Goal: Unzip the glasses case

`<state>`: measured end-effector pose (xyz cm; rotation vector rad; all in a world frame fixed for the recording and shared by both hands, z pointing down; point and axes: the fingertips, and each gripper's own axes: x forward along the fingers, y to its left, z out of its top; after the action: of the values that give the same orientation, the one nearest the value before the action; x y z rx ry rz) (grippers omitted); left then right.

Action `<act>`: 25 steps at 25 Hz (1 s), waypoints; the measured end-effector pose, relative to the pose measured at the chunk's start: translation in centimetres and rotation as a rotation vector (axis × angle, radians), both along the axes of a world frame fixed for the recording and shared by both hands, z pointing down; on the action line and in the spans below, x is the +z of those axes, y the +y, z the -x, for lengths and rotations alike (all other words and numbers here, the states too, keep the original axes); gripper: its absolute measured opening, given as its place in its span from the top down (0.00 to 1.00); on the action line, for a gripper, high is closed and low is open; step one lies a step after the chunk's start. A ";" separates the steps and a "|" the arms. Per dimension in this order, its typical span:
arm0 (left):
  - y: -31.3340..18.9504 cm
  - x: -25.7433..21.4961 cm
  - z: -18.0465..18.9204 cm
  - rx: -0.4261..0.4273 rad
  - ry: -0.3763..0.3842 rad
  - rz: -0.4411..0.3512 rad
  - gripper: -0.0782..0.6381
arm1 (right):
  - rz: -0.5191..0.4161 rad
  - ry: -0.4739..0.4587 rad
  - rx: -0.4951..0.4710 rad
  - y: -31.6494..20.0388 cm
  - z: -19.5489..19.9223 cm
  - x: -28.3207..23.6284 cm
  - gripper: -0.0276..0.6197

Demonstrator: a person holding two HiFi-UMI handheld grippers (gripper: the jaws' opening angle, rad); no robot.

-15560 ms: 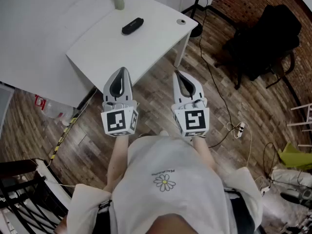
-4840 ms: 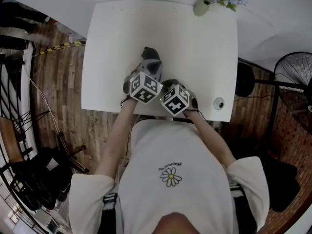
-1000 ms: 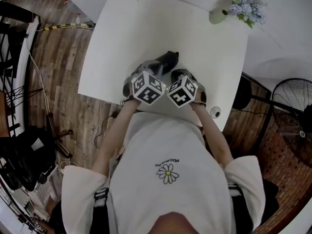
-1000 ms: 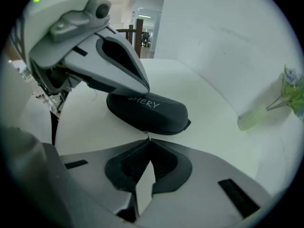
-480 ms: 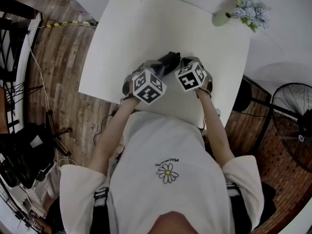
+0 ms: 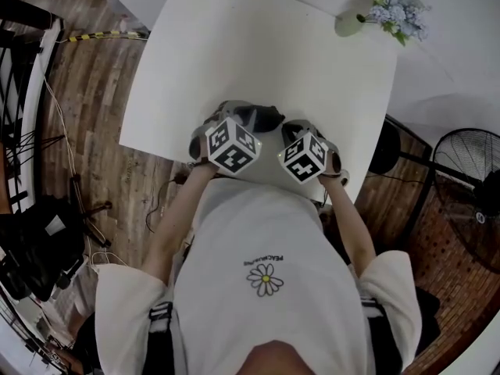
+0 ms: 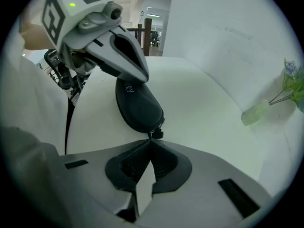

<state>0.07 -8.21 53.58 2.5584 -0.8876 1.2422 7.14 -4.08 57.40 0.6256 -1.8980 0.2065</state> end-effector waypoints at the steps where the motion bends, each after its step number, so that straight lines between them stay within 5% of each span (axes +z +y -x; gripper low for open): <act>1: 0.2 0.2 0.0 -0.002 0.001 -0.005 0.87 | -0.004 0.000 -0.009 0.6 0.0 -0.1 0.95; 6: 0.3 0.6 -0.1 0.028 -0.007 -0.002 0.88 | -0.046 0.039 -0.088 -0.9 -0.3 -0.4 0.95; 14: 0.2 0.7 -0.4 0.062 -0.002 0.014 0.88 | -0.086 0.130 -0.388 -4.3 1.8 -0.4 0.95; 20: 0.2 0.6 -0.3 0.072 0.005 0.005 0.88 | -0.084 0.122 -0.370 -4.2 1.9 -0.3 0.95; 22: 0.0 0.0 0.0 0.050 0.046 0.011 0.87 | -0.114 0.121 -0.364 -4.3 1.9 -0.6 0.95; 25: -1.9 -3.3 2.3 -0.115 0.217 -0.024 0.87 | -0.196 0.087 -0.349 -4.2 1.6 -1.3 0.95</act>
<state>-2.26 -10.12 50.33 2.5570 -0.9898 0.9078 5.58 -8.27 56.09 0.4145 -1.9207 -0.2292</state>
